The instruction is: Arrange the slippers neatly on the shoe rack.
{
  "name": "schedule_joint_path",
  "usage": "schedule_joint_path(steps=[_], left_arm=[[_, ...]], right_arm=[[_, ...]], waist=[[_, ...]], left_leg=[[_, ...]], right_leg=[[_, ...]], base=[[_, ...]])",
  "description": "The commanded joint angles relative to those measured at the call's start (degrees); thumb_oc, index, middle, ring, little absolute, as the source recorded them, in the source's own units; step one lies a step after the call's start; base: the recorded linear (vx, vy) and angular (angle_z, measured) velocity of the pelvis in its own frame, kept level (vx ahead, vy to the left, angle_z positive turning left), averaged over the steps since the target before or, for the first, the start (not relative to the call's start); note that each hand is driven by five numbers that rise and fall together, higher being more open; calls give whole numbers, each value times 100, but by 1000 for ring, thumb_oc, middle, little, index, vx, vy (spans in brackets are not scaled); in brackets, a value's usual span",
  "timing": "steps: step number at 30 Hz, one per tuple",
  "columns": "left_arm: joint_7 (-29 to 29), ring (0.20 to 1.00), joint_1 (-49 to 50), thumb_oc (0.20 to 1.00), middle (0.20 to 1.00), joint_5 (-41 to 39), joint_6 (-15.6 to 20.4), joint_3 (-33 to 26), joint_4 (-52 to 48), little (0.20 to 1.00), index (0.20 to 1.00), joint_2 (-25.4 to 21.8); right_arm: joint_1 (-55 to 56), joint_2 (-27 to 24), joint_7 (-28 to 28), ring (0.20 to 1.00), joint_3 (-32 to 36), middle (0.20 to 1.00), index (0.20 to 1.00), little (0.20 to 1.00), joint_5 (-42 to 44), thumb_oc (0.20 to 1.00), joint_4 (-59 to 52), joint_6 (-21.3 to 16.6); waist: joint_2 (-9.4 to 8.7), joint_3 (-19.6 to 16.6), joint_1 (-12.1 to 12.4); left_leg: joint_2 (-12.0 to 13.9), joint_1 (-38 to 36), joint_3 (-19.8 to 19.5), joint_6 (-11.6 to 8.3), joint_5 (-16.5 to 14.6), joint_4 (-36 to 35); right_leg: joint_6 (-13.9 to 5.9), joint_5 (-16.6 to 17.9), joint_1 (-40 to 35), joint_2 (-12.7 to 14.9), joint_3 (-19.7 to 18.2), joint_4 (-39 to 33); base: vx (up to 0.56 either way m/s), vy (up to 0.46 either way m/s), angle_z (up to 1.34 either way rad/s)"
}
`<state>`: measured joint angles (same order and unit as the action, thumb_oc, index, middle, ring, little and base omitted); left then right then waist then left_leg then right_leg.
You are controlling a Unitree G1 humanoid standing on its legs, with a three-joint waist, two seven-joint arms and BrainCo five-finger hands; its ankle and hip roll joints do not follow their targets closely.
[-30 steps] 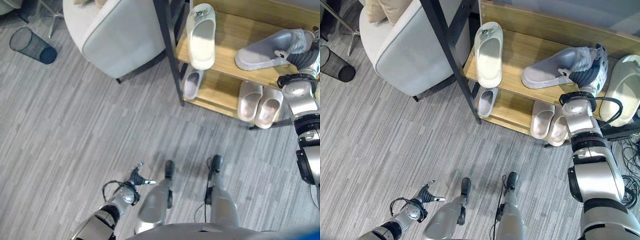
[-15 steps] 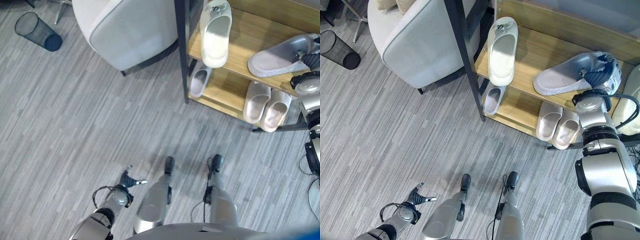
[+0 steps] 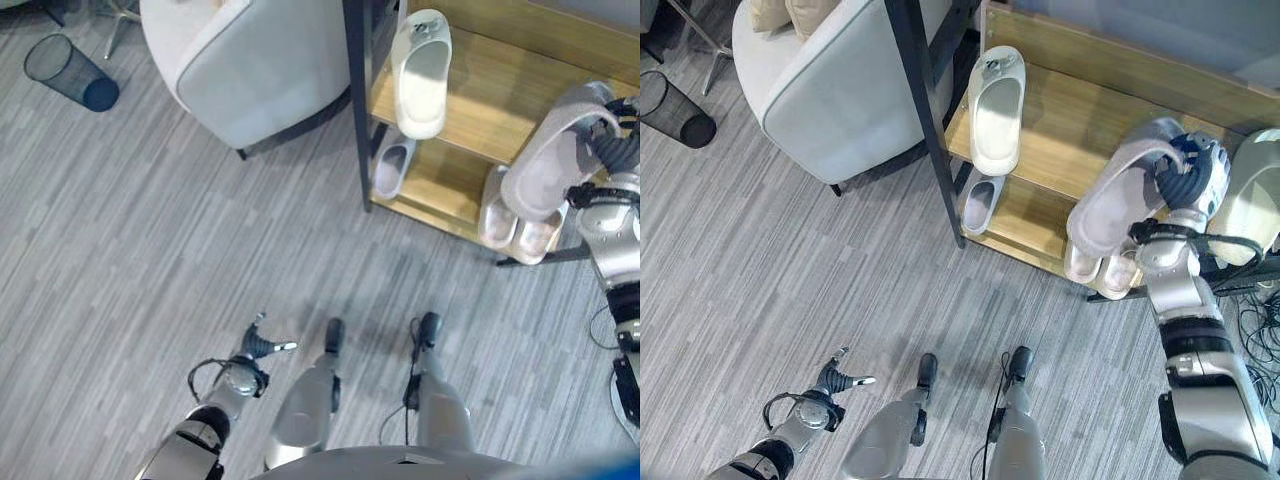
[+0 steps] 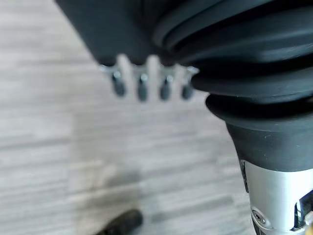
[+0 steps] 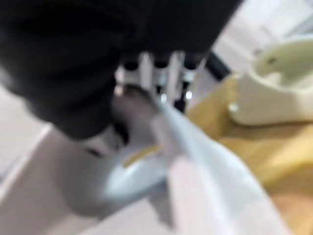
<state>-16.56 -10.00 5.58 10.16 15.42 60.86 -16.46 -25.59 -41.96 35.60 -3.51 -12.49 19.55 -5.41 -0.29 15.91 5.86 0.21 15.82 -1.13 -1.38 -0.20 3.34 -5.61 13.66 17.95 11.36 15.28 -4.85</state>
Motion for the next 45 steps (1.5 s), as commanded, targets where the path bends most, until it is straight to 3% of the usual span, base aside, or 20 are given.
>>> schedule_joint_path(steps=[1,5,6,7,9,10,13,14,17,20,22,25,27,30,31,32,34,38,41,45], left_arm=[[-29,1000,113,1000,1000,-65,-15,72,208,1000,1000,-177],[179,1000,380,1000,1000,-328,29,-260,-119,1000,1000,-345],[172,1000,378,1000,1000,-428,30,-359,-295,1000,1000,-404],[145,1000,422,1000,1000,-395,44,-369,-374,1000,1000,-419],[138,1000,486,1000,1000,-288,29,-432,-543,1000,1000,-461],[94,1000,524,1000,1000,-335,74,-513,-606,1000,1000,-463],[59,1000,459,1000,1000,-429,64,-527,-285,1000,1000,-364],[111,1000,476,1000,1000,-422,45,-578,-134,1000,1000,-314],[74,1000,452,1000,1000,-178,-38,-607,477,1000,1000,-198],[138,1000,424,1000,1000,271,-74,-463,701,1000,1000,-273],[151,1000,414,1000,1000,282,-80,-449,665,1000,1000,-326],[88,1000,340,1000,1000,223,-67,-435,478,1000,1000,-503],[46,1000,249,1000,1000,166,-26,-420,199,1000,1000,-634],[0,1000,122,1000,1000,206,83,-313,-171,1000,1000,-771],[1,1000,124,1000,1000,206,81,-314,-174,1000,1000,-771],[7,1000,96,1000,1000,175,145,-331,-319,1000,1000,-806],[4,1000,3,1000,1000,168,189,-337,-455,1000,1000,-860],[-20,1000,-74,1000,1000,153,235,-316,-553,1000,1000,-787],[-33,1000,20,1000,1000,-80,260,-319,-644,1000,1000,-647],[-81,1000,-27,1000,1000,-663,260,-536,-682,1000,1000,-468]], right_arm=[[-149,114,-160,200,151,200,200,200,-614,200,-188,-343],[877,231,-864,200,39,200,200,200,-815,200,-1124,-652],[1043,165,-941,200,76,200,200,200,-763,200,-1317,-688],[1111,170,-972,200,93,200,200,200,-707,200,-1351,-709],[1412,304,-1034,200,225,200,200,200,-606,200,-1494,-746],[1446,421,-1062,200,197,200,200,200,-533,200,-1504,-760],[1454,736,-1161,200,21,200,200,200,-282,200,-1416,-798],[1540,763,-1293,200,-49,200,200,200,-252,200,-1485,-857],[1697,851,-1470,200,-171,200,200,200,-203,200,-1435,-860],[1695,933,-1633,200,-360,200,200,200,-144,200,-1251,-847],[1718,943,-1654,200,-364,200,200,200,-130,200,-1197,-842],[1631,1047,-1655,200,-426,200,200,200,-36,200,-1001,-795],[1644,1137,-1638,200,-455,200,200,200,32,200,-855,-799],[1722,1171,-1623,200,-370,200,200,200,249,200,-497,-770],[1721,1171,-1622,200,-372,200,200,200,249,200,-494,-771],[1678,1186,-1596,200,-368,200,200,200,282,200,-308,-740],[1720,1188,-1624,200,-347,200,200,200,286,200,-252,-734],[1861,1077,-1682,200,-407,200,200,200,110,200,-217,-750],[1823,940,-1692,200,-518,200,200,200,24,200,-49,-719],[1752,777,-1627,200,-564,200,200,200,-34,200,-183,-718]], waist=[[-111,-70,108],[-97,59,52],[-79,128,-31],[-75,144,-102],[-96,109,-330],[-77,169,-298],[-133,221,-197],[-55,183,-202],[-116,35,-268],[-220,-117,-234],[-220,-117,-231],[-135,2,-311],[-34,114,-392],[57,244,-541],[63,249,-545],[121,265,-564],[94,379,-622],[54,353,-698],[140,376,-697],[210,426,-725]], left_leg=[[16,237,-82,-223,-117,252],[265,160,-302,-483,67,499],[356,293,-68,-549,96,744],[471,352,234,-459,70,904],[885,380,1208,-322,-97,1254],[1059,670,1356,-406,139,1277],[1184,855,947,-609,667,377],[1241,691,905,-492,788,-95],[1038,674,1038,-473,739,145],[740,583,1242,-287,336,462],[670,504,1316,-215,253,453],[503,253,1473,14,43,435],[469,63,1514,84,-105,426],[338,-103,1441,17,-282,488],[343,-107,1436,16,-286,492],[409,-163,1392,-97,-427,536],[526,-122,1343,-187,-406,751],[607,130,1054,-299,-392,1031],[958,60,853,-452,-179,821],[1290,113,1057,-531,64,790]], right_leg=[[-318,-1481,-666,139,-122,963],[-59,-2048,-819,-61,206,1495],[24,-2195,-836,-82,368,1625],[74,-2269,-875,-92,434,1640],[165,-2582,-1011,-136,506,1729],[171,-2637,-1017,-153,538,1839],[73,-2619,-1047,-94,465,1934],[8,-2540,-1033,-99,450,1929],[-116,-2310,-1347,20,259,1592],[-304,-1902,-1518,299,-92,1239],[-333,-1809,-1418,388,-144,1417],[-342,-1271,-881,712,-253,2381],[-295,-1269,-579,744,-326,2677],[-357,-1275,-367,741,-364,1682],[-356,-1266,-386,734,-354,1663],[-523,-1113,-262,812,-287,1008],[-578,-917,-166,941,-264,583],[-534,-869,-128,818,-520,832],[-345,-1238,65,394,-620,1372],[-177,-1672,253,306,-415,1952]], base=[[-14,-156,15],[-101,-330,27],[-144,-304,69],[-90,-192,62],[78,-88,79],[159,35,103],[178,187,56],[231,287,-4],[336,344,-25],[267,312,-84],[116,178,-145],[90,237,-52],[109,182,-17],[125,13,-9],[156,-132,10],[119,-239,8],[94,-333,3],[44,-311,52],[20,-365,22],[-11,-291,7]])
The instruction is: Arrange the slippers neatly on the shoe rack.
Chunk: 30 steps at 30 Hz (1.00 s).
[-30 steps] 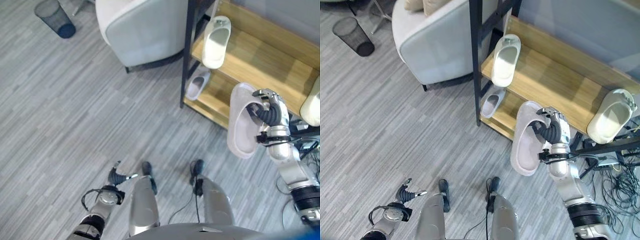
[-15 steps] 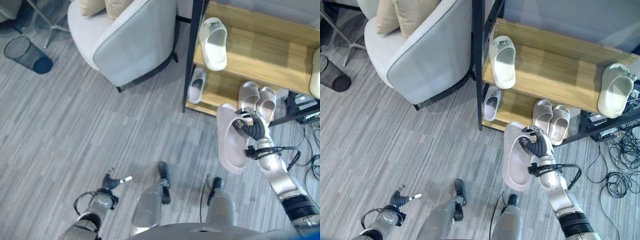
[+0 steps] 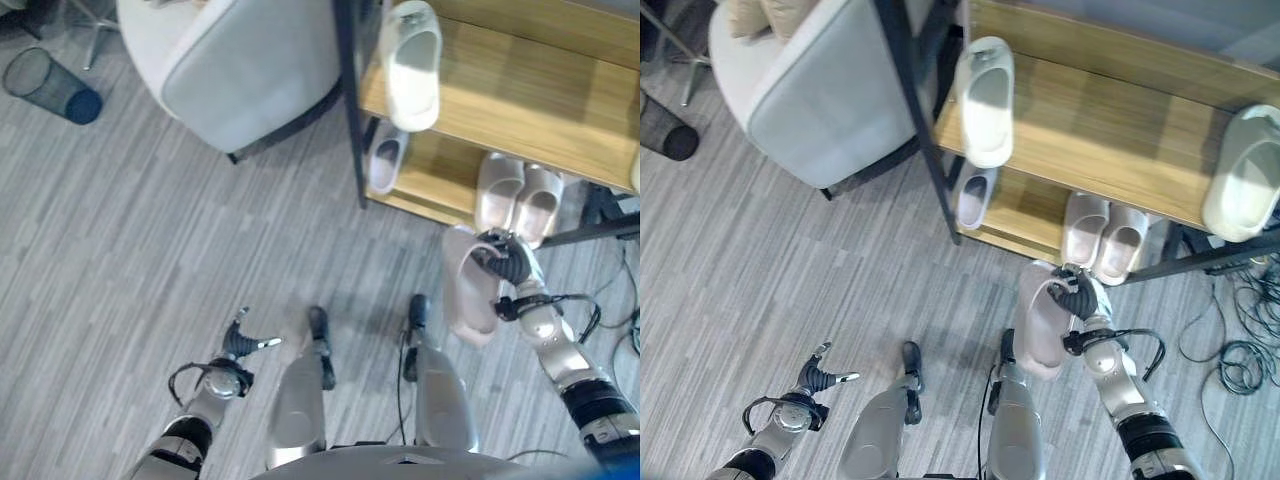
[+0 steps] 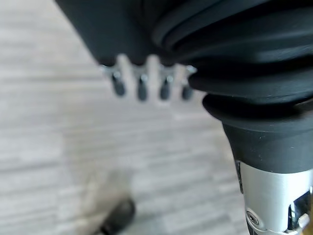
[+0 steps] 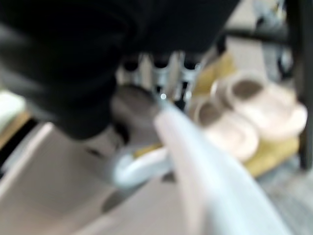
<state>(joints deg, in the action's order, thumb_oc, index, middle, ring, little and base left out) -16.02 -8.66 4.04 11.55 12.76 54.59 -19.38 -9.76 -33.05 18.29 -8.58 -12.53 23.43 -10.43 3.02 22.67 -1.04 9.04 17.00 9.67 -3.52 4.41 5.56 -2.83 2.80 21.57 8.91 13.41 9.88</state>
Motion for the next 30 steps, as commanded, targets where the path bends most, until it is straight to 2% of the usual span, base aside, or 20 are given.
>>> schedule_joint_path(steps=[1,2,3,4,5,6,7,8,9,10,13,19,20,22,23,24,26,27,29,30], left_arm=[[-191,1000,-197,1000,1000,-602,131,-348,-53,1000,1000,-135],[-191,1000,-197,1000,1000,-601,131,-349,-53,1000,1000,-134],[-206,1000,-211,1000,1000,-635,138,-367,-54,1000,1000,-116],[-281,1000,-242,1000,1000,-633,171,-396,-101,1000,1000,-102],[-282,1000,-243,1000,1000,-632,171,-397,-102,1000,1000,-102],[-355,1000,-243,1000,1000,-650,195,-442,-170,1000,1000,-87],[-552,1000,-252,1000,1000,-467,356,-314,-513,1000,1000,-165],[-447,1000,-187,1000,1000,-262,368,-172,-651,1000,1000,-264],[-503,1000,-189,1000,1000,-149,379,-98,-621,1000,1000,-293],[-572,1000,-235,1000,1000,187,402,67,-579,1000,1000,-383],[-610,1000,-541,1000,1000,186,385,185,-456,1000,1000,-539],[-716,1000,-1160,1000,1000,308,483,307,-789,1000,1000,-1239],[-810,1000,-1254,1000,1000,259,508,298,-860,1000,1000,-1313],[-1010,1000,-1373,1000,1000,188,574,234,-1119,1000,1000,-1420],[-1229,1000,-1480,1000,1000,37,687,146,-1561,1000,1000,-1546],[-1378,1000,-1509,1000,1000,-120,755,94,-1848,1000,1000,-1518],[-1514,1000,-1495,1000,1000,-203,787,87,-2038,1000,1000,-1463],[-1547,1000,-1486,1000,1000,-245,801,103,-2241,1000,1000,-1443],[-1577,1000,-1478,1000,1000,-247,806,121,-2266,1000,1000,-1415],[-1641,1000,-1483,1000,1000,-281,791,171,-2265,1000,1000,-1377]], right_arm=[[182,-195,91,200,-81,200,200,200,-132,200,-757,-209],[183,-196,90,200,-80,200,200,200,-132,200,-759,-207],[217,-210,67,200,-89,200,200,200,-141,200,-848,-213],[227,-207,49,200,-115,200,200,200,-172,200,-940,-211],[225,-206,49,200,-116,200,200,200,-173,200,-940,-210],[203,-205,54,200,-140,200,200,200,-212,200,-990,-208],[100,-169,136,200,-230,200,200,200,-213,200,-1021,-255],[124,-121,152,200,-211,200,200,200,-223,200,-1187,-334],[91,-73,154,200,-278,200,200,200,-220,200,-1179,-352],[-7,-24,174,200,-352,200,200,200,-315,200,-1132,-379],[-263,65,243,200,-436,200,200,200,-302,200,-1022,-306],[-870,-216,575,200,-284,200,200,200,-292,200,-819,-294],[-973,-241,662,200,-246,200,200,200,-211,200,-751,-315],[-1187,-232,854,200,-131,200,200,200,-70,200,-676,-335],[-1465,-346,1045,200,-46,200,200,200,96,200,-529,-379],[-1661,-484,1160,200,-23,200,200,200,122,200,-534,-367],[-1765,-602,1233,200,31,200,200,200,91,200,-636,-361],[-1877,-710,1264,200,35,200,200,200,58,200,-699,-334],[-1925,-769,1279,200,20,200,200,200,30,200,-705,-328],[-2115,-862,1281,200,-108,200,200,200,-19,200,-645,-295]], waist=[[-123,-191,-100],[-120,-193,-101],[-111,-177,-130],[-147,-120,-134],[-150,-125,-135],[-146,-100,-61],[-163,-15,150],[-161,17,239],[-130,39,249],[-148,96,273],[-197,189,250],[-222,282,119],[-222,305,102],[-210,363,88],[-188,408,106],[-162,422,126],[-135,424,137],[-119,425,142],[-111,357,153],[-92,304,178]], left_leg=[[583,40,268,-298,-365,798],[587,49,264,-299,-371,810],[667,18,383,-325,-503,973],[700,124,533,-306,-501,1099],[699,133,533,-306,-504,1106],[588,237,389,-311,-476,1031],[369,577,-168,-352,-13,556],[490,574,-336,-357,155,-135],[468,517,-319,-334,171,-138],[306,624,-346,-287,109,86],[82,928,-269,-232,-55,477],[126,1811,-250,-181,-422,1415],[158,1886,-282,-233,-607,1595],[215,2202,-316,-226,-743,1964],[279,2716,-405,-218,-914,2533],[330,3163,-488,-209,-1062,3030],[360,3550,-592,-186,-1214,3439],[393,3942,-699,-170,-1336,3883],[410,4212,-766,-161,-1420,4118],[429,4603,-835,-135,-1541,4498]], right_leg=[[-320,-778,-96,514,-158,709],[-318,-784,-90,513,-156,718],[-328,-1007,-131,496,-159,863],[-261,-1116,-92,478,-119,1027],[-260,-1124,-79,481,-122,1040],[-266,-1133,4,463,-134,1131],[-250,-1007,109,388,-82,1141],[-379,-1128,114,404,-109,1292],[-414,-1090,170,403,-224,1409],[-431,-1056,257,528,-381,1489],[-431,-936,387,707,-537,1393],[-493,-853,1062,906,-675,1796],[-537,-1006,1149,935,-715,1967],[-541,-1077,1480,973,-789,2319],[-526,-1249,2007,1014,-869,2880],[-475,-1431,2450,1030,-960,3366],[-408,-1625,2858,1003,-1068,3777],[-356,-1778,3264,1000,-1130,4193],[-329,-1879,3547,998,-1175,4417],[-290,-2012,3950,995,-1240,4781]], base=[[-15,-155,82],[61,-215,104],[72,-122,79],[72,-122,41],[17,-31,14],[18,72,10],[145,170,16],[161,210,-12],[230,321,-46],[123,289,-56],[88,271,-61],[2,94,3],[36,31,-1],[-7,15,-7],[-55,-37,-16],[-41,-61,-10],[-8,-65,4],[13,-75,5],[28,-51,1],[42,-57,4]])
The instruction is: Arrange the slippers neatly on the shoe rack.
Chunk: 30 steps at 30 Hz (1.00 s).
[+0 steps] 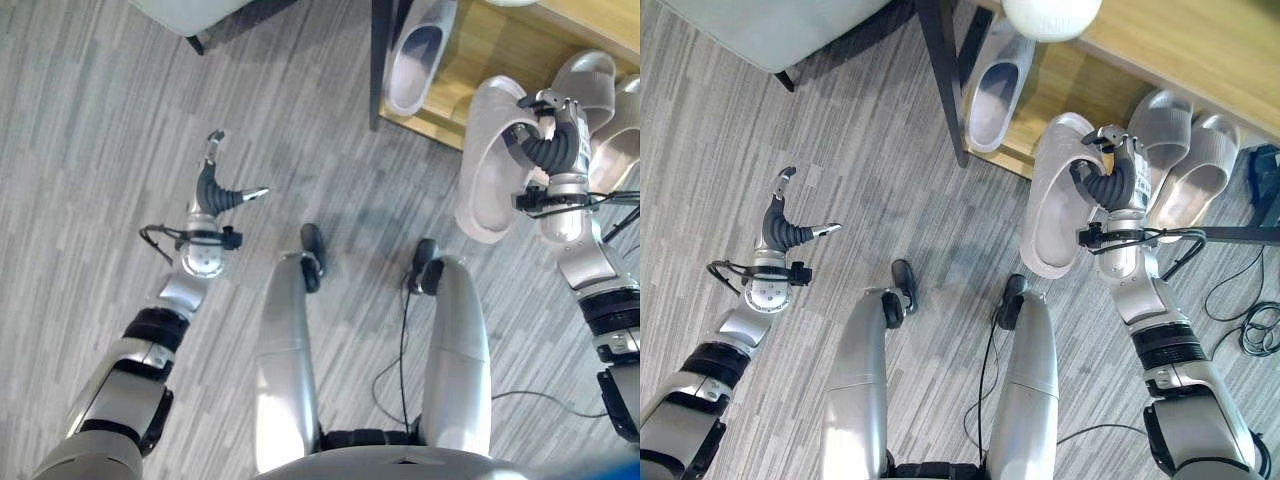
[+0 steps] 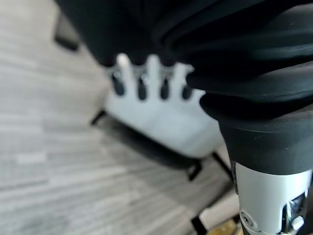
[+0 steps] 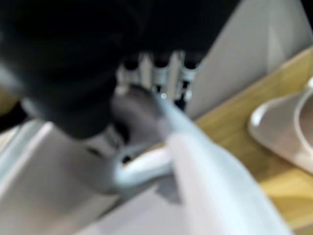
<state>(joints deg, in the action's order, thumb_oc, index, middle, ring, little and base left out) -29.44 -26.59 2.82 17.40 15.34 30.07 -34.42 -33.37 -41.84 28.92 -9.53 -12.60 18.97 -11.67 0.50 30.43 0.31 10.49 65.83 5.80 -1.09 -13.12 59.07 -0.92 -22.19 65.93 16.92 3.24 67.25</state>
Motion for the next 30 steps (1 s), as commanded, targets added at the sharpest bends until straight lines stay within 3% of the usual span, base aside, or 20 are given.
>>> schedule_joint_path(steps=[1,2,4,7,10,15,19,30], left_arm=[[-305,1000,294,1000,1000,-353,194,-79,152,1000,1000,192],[-328,1000,261,1000,1000,-445,194,-91,161,1000,1000,204],[-595,1000,187,1000,1000,-433,169,-171,278,1000,1000,98],[-653,1000,176,1000,1000,-805,179,-241,476,1000,1000,56],[-684,1000,242,1000,1000,-869,217,-245,439,1000,1000,58],[-490,1000,406,1000,1000,-1129,313,-266,353,1000,1000,51],[-320,1000,386,1000,1000,-1196,319,-157,294,1000,1000,-36],[-517,1000,511,1000,1000,-959,309,-90,338,1000,1000,-199]], right_arm=[[37,-23,166,200,-128,200,200,200,160,200,-121,-178],[-94,-9,110,200,-182,200,200,200,361,200,-65,-206],[-678,-218,-90,200,-450,200,200,200,902,200,43,-338],[-1569,-521,-198,200,-873,200,200,200,1507,200,696,-285],[-1928,-710,-87,200,-994,200,200,200,1474,200,882,-206],[-2641,-1089,115,200,-1403,200,200,200,836,200,1369,236],[-2953,-854,267,200,-1294,200,200,200,1384,200,2019,214],[-3794,-1066,293,200,-1778,200,200,200,1410,200,3171,401]], waist=[[167,-514,68],[167,-547,81],[155,-583,139],[133,-692,266],[122,-743,343],[127,-854,417],[111,-931,477],[1,-1041,620]], left_leg=[[266,89,-508,-342,128,-547],[230,260,-550,-314,87,-400],[148,1041,-789,-133,-284,486],[134,1677,-951,-115,-654,1418],[145,1932,-1000,-100,-810,1789],[155,2341,-1074,-71,-1159,2516],[98,2409,-1023,-94,-1241,2531],[73,2413,-967,-190,-1207,2349]], right_leg=[[-458,377,-116,194,-288,-644],[-448,342,52,183,-314,-496],[-431,94,844,138,-515,411],[-360,-273,1511,193,-661,1367],[-358,-384,1765,225,-712,1661],[-291,-668,2232,219,-876,2336],[-262,-735,2327,279,-972,2445],[-289,-690,2297,418,-922,2340]], base=[[43,-68,2],[74,-50,-3],[128,-46,-3],[184,-52,12],[116,-18,0],[121,3,-7],[87,-10,1],[31,-9,6]])
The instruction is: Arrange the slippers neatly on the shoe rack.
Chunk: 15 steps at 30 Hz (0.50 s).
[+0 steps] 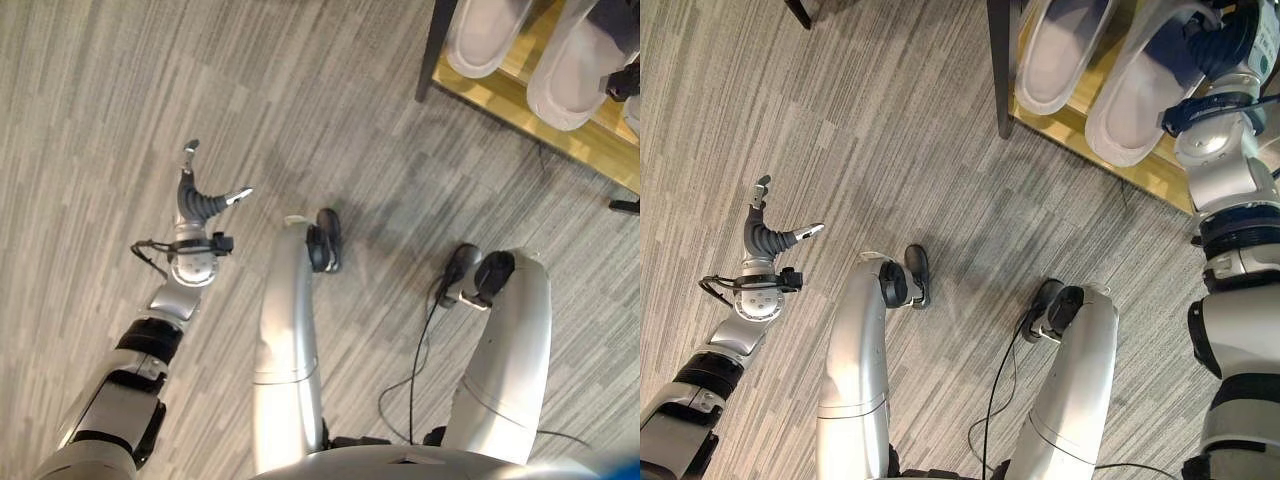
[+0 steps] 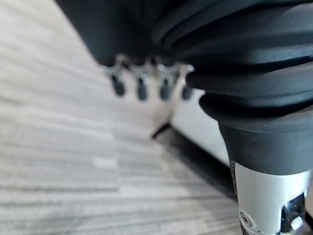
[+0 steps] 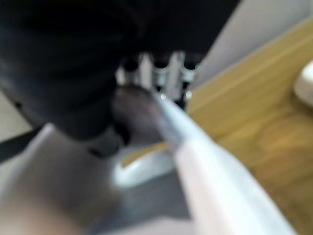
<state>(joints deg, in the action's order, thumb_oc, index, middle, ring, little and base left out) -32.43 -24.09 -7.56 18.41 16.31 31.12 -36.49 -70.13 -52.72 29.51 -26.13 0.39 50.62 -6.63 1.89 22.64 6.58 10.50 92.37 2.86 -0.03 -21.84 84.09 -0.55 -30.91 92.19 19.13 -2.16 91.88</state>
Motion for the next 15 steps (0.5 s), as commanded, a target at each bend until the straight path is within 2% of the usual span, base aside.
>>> schedule_joint_path(steps=[1,6,8,9,10,14,15], left_arm=[[-239,1000,294,1000,1000,69,215,-176,309,1000,1000,1],[-188,1000,456,1000,1000,27,232,-133,216,1000,1000,-2],[75,1000,553,1000,1000,-337,272,-166,201,1000,1000,70],[251,1000,650,1000,1000,-654,333,-300,190,1000,1000,66],[278,1000,678,1000,1000,-681,347,-326,176,1000,1000,58],[482,1000,716,1000,1000,-860,373,-362,125,1000,1000,-14],[585,1000,876,1000,1000,-996,417,-523,31,1000,1000,-70]], right_arm=[[-252,24,289,200,-200,200,200,200,100,200,49,-89],[-575,-10,314,200,-367,200,200,200,278,200,313,-148],[-637,68,345,200,-368,200,200,200,462,200,380,-178],[-672,54,229,385,-437,385,385,385,492,385,480,-132],[-712,42,177,1000,-499,1000,1000,1000,476,1000,488,-123],[-801,-81,-4,1000,-638,1000,1000,1000,469,1000,620,-84],[-845,-121,-88,1000,-600,1000,1000,1000,640,1000,975,-57]], waist=[[-159,-268,16],[-162,-155,83],[-167,-142,105],[-175,-135,109],[-190,-131,112],[-199,-164,124],[-179,-183,163]], left_leg=[[74,-241,-678,-310,-332,-152],[80,-241,-672,-313,-389,26],[83,-241,-661,-317,-398,17],[71,-241,-675,-322,-374,-1],[70,-241,-668,-324,-370,-11],[36,-241,-653,-332,-334,-107],[-18,-241,-644,-351,-270,-220]], right_leg=[[-329,187,-312,193,-374,-107],[-332,162,-248,233,-433,95],[-321,144,-241,240,-441,114],[-314,156,-230,239,-425,108],[-314,157,-230,235,-442,104],[-313,166,-231,246,-466,57],[-310,192,-247,270,-465,6]], base=[[43,-17,-1],[38,-4,0],[20,-6,2],[0,0,0],[0,0,0],[-4,-3,4],[-17,-13,13]])
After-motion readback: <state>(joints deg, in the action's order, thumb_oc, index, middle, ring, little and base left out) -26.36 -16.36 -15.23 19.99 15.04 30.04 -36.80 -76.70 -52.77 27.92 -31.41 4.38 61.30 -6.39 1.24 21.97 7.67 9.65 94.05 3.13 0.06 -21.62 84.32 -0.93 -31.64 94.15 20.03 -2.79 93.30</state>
